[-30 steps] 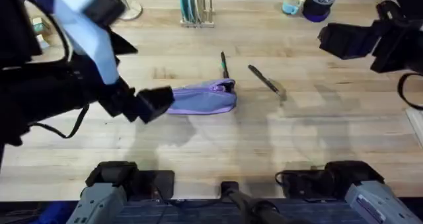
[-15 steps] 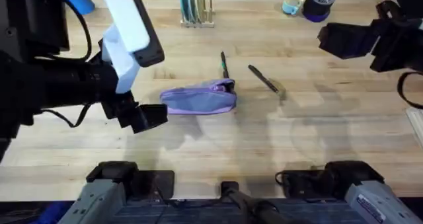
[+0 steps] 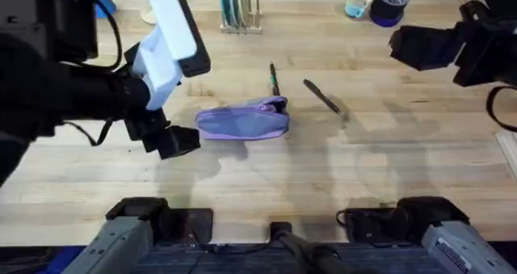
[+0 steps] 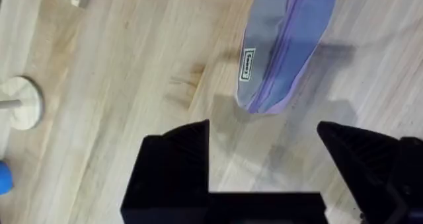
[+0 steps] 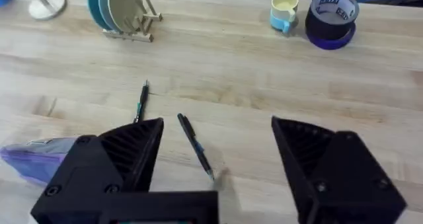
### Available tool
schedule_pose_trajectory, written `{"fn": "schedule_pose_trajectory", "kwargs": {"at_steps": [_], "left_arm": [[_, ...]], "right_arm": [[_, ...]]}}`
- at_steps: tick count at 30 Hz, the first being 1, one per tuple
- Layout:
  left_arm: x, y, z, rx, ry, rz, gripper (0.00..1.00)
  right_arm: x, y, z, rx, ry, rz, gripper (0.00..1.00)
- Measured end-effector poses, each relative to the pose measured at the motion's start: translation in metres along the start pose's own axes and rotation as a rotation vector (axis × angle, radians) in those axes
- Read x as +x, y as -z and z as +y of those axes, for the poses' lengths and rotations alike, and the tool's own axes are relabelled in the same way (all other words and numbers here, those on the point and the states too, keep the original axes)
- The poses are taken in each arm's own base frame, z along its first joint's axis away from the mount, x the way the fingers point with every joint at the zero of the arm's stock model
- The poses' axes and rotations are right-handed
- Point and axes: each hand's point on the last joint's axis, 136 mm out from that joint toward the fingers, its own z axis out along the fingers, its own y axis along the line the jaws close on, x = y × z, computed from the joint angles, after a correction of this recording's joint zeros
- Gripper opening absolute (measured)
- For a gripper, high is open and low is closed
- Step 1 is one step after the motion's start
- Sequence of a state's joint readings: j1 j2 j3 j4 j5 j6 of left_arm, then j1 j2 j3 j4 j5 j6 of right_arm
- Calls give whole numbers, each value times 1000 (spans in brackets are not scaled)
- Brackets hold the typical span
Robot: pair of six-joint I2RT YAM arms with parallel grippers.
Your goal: Unzip the bag, pick up the pens from the table one at a time and place them inside, then zip the bag closed.
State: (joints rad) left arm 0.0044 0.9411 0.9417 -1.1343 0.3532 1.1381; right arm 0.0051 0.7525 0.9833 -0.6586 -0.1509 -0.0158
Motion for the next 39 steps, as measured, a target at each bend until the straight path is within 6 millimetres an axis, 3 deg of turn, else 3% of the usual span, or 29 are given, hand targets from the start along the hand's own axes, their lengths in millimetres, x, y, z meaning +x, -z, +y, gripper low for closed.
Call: {"fn": "schedule_pose_trajectory", "kwargs": {"at_steps": [12, 26, 39], "left_arm": [[16, -38, 4, 201, -16, -28, 994], [10, -84, 1, 419, 6, -240, 993], [13, -91, -3, 464, 28, -244, 993]], "right_arm": [[0, 0, 0, 0, 1, 0, 997], [0, 0, 0, 0, 4, 0, 997], [0, 0, 0, 0, 7, 0, 997]]}}
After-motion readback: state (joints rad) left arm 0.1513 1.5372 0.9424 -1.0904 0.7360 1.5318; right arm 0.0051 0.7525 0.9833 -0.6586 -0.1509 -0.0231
